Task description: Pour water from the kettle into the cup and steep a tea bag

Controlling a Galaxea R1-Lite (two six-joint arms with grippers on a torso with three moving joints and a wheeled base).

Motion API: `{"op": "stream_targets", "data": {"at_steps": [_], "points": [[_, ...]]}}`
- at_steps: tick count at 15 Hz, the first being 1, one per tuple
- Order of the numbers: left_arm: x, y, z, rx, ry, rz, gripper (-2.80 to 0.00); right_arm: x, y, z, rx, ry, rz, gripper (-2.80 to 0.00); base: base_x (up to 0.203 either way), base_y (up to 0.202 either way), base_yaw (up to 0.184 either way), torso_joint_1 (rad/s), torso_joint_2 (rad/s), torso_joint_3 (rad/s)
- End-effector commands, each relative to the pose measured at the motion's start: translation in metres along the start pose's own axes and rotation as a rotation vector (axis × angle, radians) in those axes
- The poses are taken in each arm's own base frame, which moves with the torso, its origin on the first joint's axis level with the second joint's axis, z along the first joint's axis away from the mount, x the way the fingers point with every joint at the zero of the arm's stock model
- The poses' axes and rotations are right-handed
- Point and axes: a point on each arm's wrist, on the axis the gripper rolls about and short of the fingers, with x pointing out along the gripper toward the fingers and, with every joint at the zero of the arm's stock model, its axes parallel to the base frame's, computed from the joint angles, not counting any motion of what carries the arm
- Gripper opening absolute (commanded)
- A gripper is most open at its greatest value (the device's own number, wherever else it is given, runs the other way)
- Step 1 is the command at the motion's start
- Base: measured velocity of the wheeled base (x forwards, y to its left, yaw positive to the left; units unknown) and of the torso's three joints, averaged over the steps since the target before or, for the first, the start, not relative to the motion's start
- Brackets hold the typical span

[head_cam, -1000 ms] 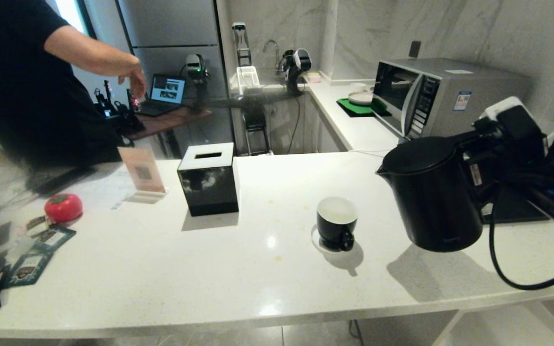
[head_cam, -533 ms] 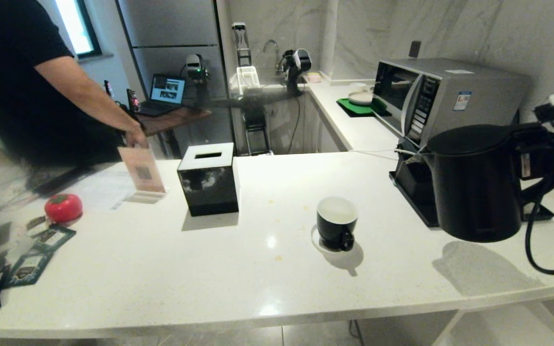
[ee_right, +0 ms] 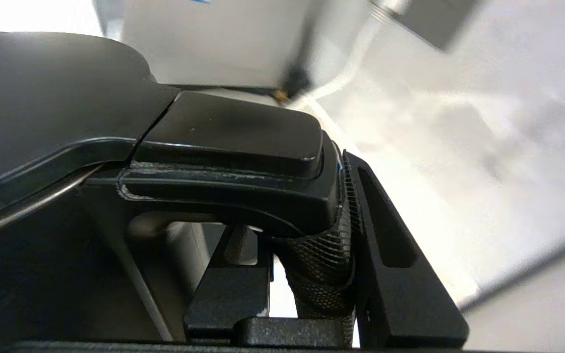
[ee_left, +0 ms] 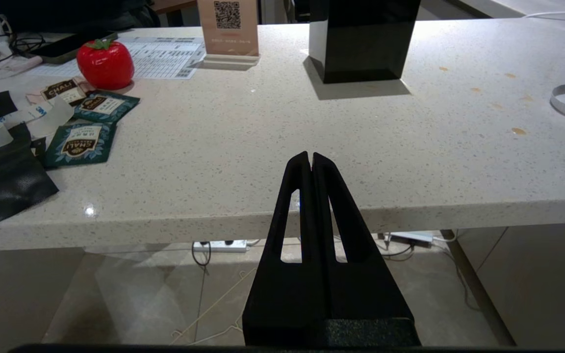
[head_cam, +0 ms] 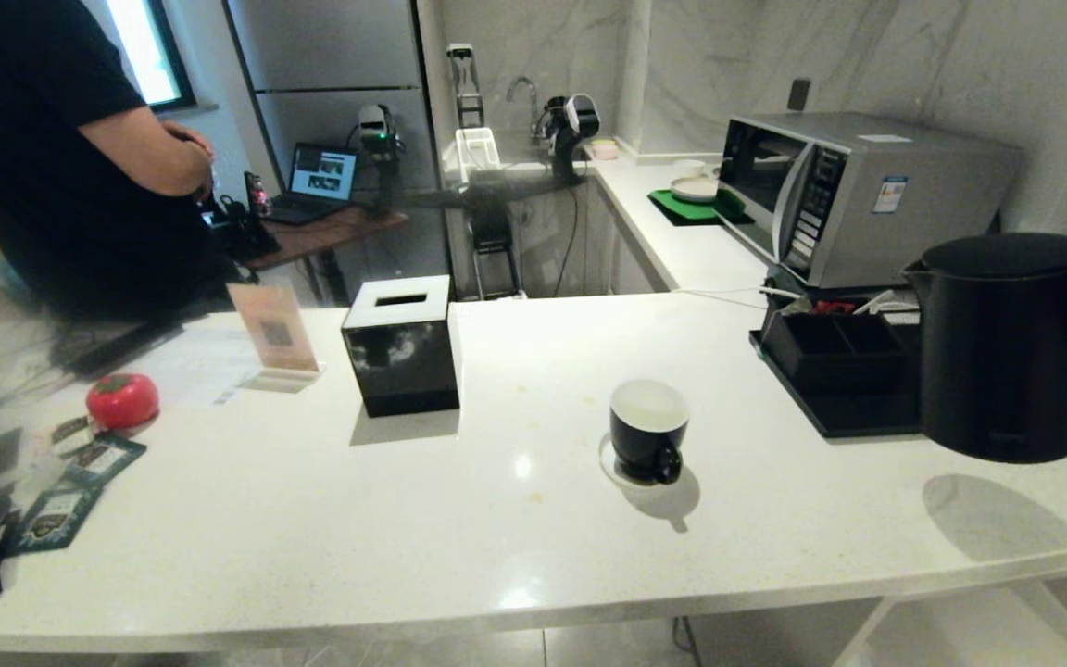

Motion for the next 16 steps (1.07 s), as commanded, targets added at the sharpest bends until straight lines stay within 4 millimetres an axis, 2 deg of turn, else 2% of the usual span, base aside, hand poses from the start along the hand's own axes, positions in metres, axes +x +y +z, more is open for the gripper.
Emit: {"op": "stream_targets", "data": {"at_steps": [1,4,8,16], "points": [[0.000,0.000,0.000,0.000,0.001,0.000,-2.80,0.005,-0.016,-0.006,0.018,0.012,-0.046,-2.80,0.000,0.000,0.000,0.000,0.00,0.000],[0.000,0.000,0.000,0.000,0.001,0.000,-2.80,0.014,-0.042,-0.020,0.037,0.041,-0.092,-2.80,0.000,0.000,0.000,0.000,0.00,0.000],[0.000,0.000,0.000,0.000,0.001,0.000,-2.80,0.038,-0.069,-0.035,0.070,0.070,-0.151,-2.80,0.000,0.000,0.000,0.000,0.00,0.000],[0.000,0.000,0.000,0.000,0.001,0.000,-2.80,0.082,-0.089,-0.057,0.100,0.084,-0.174,-2.80,0.000,0.000,0.000,0.000,0.00,0.000]]}}
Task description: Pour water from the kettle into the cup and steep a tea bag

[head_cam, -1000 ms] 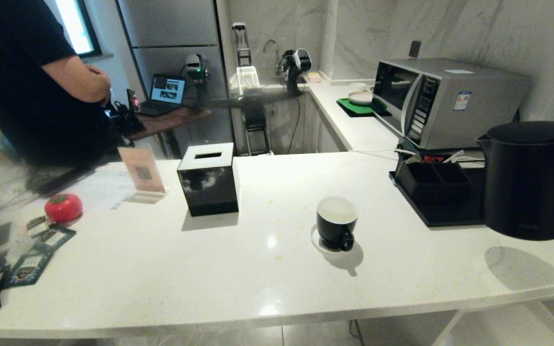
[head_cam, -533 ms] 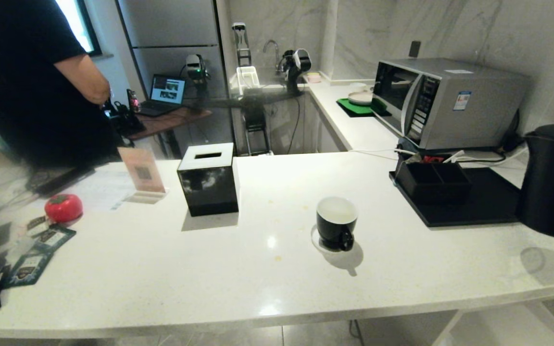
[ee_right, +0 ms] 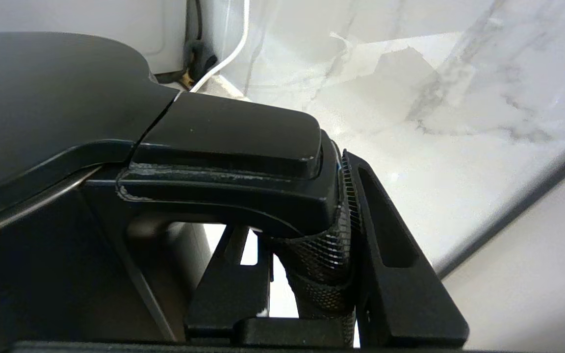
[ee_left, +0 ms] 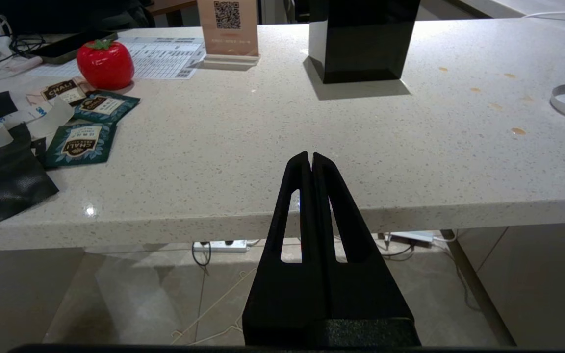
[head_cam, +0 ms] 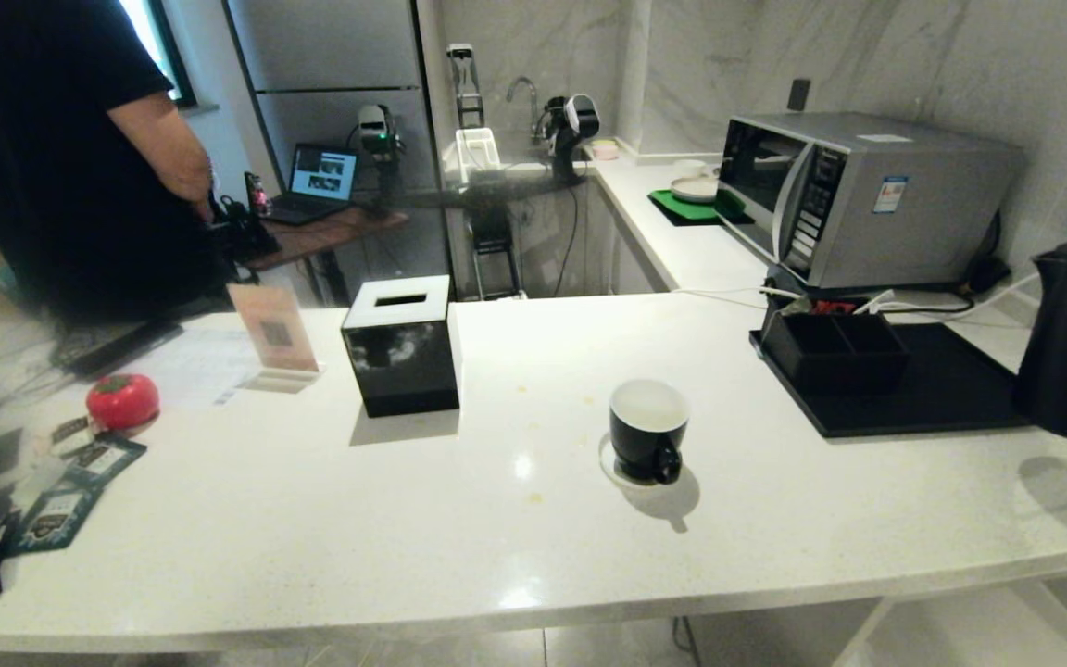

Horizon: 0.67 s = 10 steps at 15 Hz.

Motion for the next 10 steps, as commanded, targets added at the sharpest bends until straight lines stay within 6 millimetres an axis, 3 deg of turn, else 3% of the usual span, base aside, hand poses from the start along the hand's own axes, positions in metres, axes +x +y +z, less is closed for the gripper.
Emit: {"op": "stream_targets", "data": {"at_steps": [1,10], "points": [[0.000,0.000,0.000,-0.001,0.001,0.001,-2.80,0.017,0.001,-0.011,-0.001,0.021,-0.003,-2.80,0.000,0.000,0.000,0.000,0.00,0.000],[0.000,0.000,0.000,-0.001,0.001,0.001,-2.80,0.073,0.007,-0.037,0.039,0.029,-0.004,-2.80,0.000,0.000,0.000,0.000,0.00,0.000]]}}
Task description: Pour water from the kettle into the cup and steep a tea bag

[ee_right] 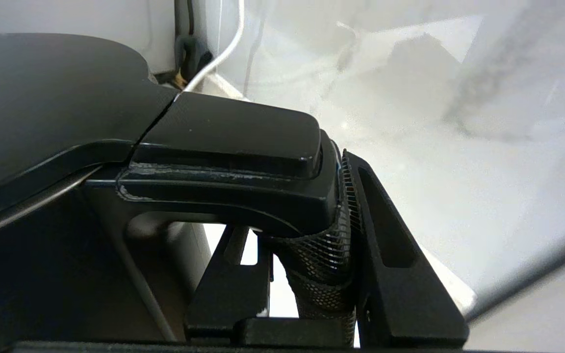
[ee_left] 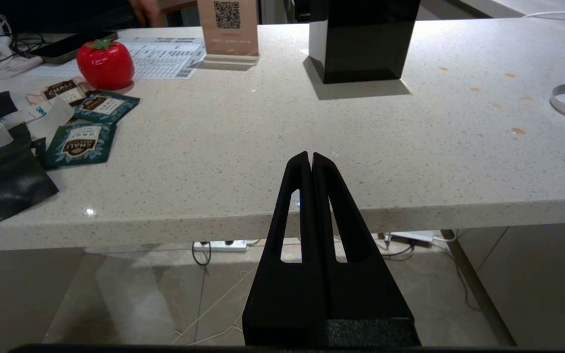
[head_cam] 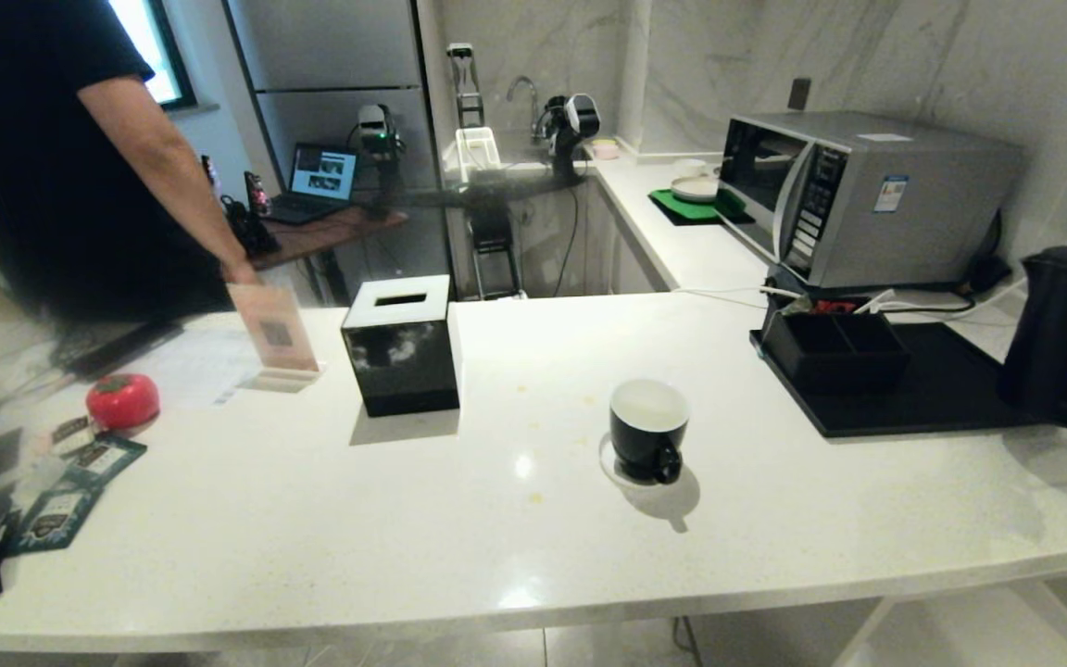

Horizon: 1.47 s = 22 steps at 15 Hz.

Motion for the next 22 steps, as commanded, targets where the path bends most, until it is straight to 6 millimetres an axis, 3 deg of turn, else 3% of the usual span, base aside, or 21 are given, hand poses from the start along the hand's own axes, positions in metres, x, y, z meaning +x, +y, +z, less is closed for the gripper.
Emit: {"op": "stream_targets", "data": {"at_steps": [1,5,11,22], "points": [[0.000,0.000,0.000,0.000,0.001,0.001,-2.80,0.017,0.004,-0.013,-0.001,0.009,0.006,-2.80,0.000,0.000,0.000,0.000,0.00,0.000],[0.000,0.000,0.000,0.000,0.001,0.001,-2.80,0.042,0.021,-0.016,0.005,-0.023,0.037,-2.80,0.000,0.000,0.000,0.000,0.00,0.000],[0.000,0.000,0.000,0.000,0.001,0.001,-2.80,0.065,0.066,-0.017,0.054,-0.070,0.114,-2.80,0.000,0.000,0.000,0.000,0.00,0.000],[0.000,0.000,0.000,0.000,0.001,0.001,-2.80,0.091,0.079,-0.037,0.059,-0.078,0.094,-2.80,0.000,0.000,0.000,0.000,0.00,0.000]]}}
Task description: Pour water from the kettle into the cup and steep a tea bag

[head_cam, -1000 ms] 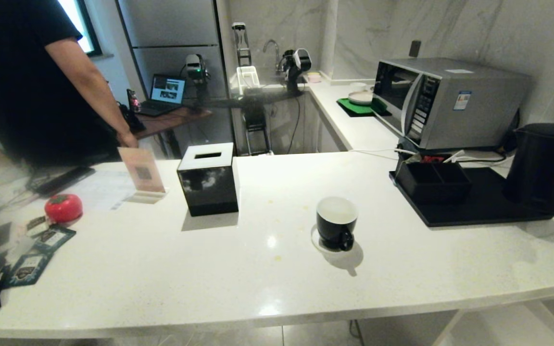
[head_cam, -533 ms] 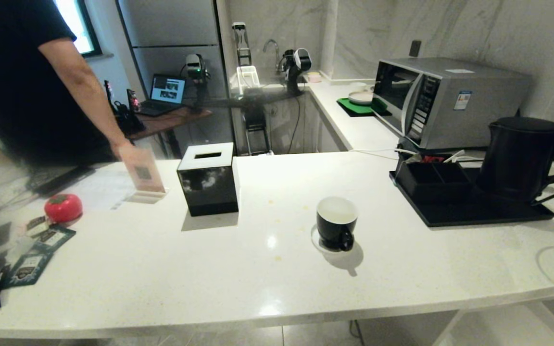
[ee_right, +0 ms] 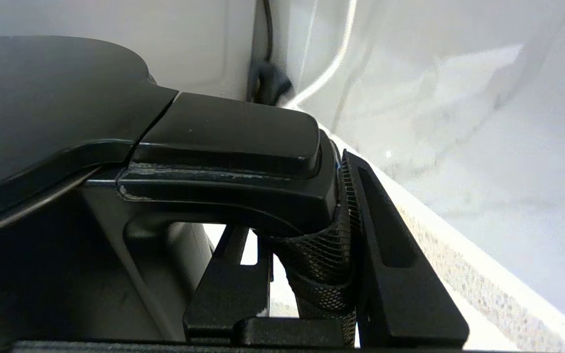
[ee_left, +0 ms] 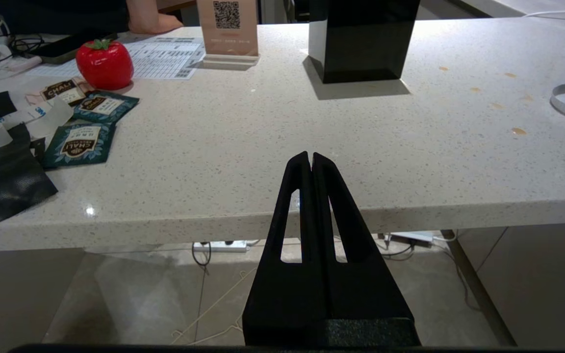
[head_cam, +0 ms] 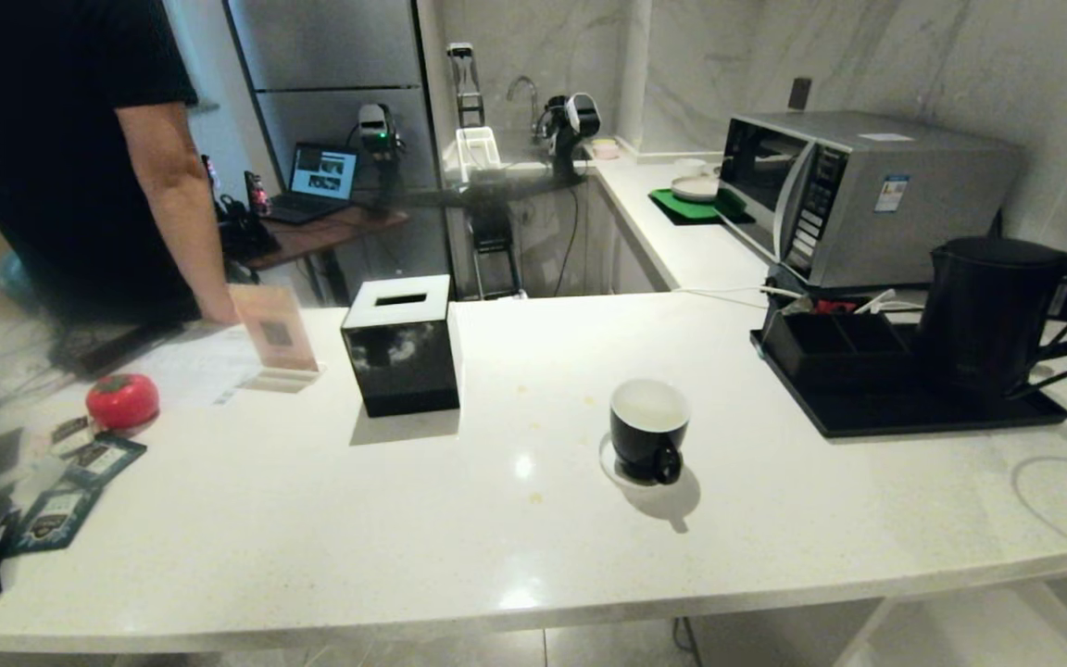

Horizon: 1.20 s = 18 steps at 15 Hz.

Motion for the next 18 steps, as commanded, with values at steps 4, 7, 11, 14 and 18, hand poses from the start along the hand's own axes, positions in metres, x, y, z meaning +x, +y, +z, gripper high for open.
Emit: {"op": "stream_targets", "data": {"at_steps": [4,7,11,14,18], "points": [[0.000,0.000,0.000,0.000,0.001,0.001,-2.80,0.004,0.002,-0.014,-0.001,0.012,0.001,-2.80,0.000,0.000,0.000,0.000,0.00,0.000],[0.000,0.000,0.000,0.000,0.001,0.001,-2.80,0.007,0.003,-0.015,0.000,0.003,0.001,-2.80,0.000,0.000,0.000,0.000,0.00,0.000],[0.000,0.000,0.000,0.000,0.001,0.001,-2.80,0.008,0.005,-0.019,-0.002,0.010,0.004,-2.80,0.000,0.000,0.000,0.000,0.00,0.000],[0.000,0.000,0.000,0.000,0.001,0.001,-2.80,0.009,0.006,-0.024,-0.004,0.019,0.005,-2.80,0.000,0.000,0.000,0.000,0.00,0.000],[0.000,0.000,0.000,0.000,0.001,0.001,-2.80,0.009,0.006,-0.025,-0.004,0.021,0.003,-2.80,0.000,0.000,0.000,0.000,0.00,0.000]]}}
